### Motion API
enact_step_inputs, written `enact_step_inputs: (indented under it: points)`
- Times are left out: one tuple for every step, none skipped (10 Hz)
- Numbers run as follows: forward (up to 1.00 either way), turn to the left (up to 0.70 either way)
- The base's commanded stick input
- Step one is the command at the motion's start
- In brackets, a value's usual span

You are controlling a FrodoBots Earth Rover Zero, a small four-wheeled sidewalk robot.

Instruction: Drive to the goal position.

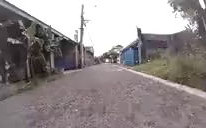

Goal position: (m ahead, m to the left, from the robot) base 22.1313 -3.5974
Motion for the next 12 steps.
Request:
enact_step_inputs:
  points:
    - [1.0,0.0]
    - [1.0,0.0]
    - [1.0,0.0]
    - [1.0,0.0]
    - [1.0,0.0]
    - [1.0,0.0]
    - [1.0,0.0]
    - [1.0,0.0]
    - [1.0,0.0]
    - [1.0,0.0]
    - [1.0,0.0]
    - [1.0,0.0]
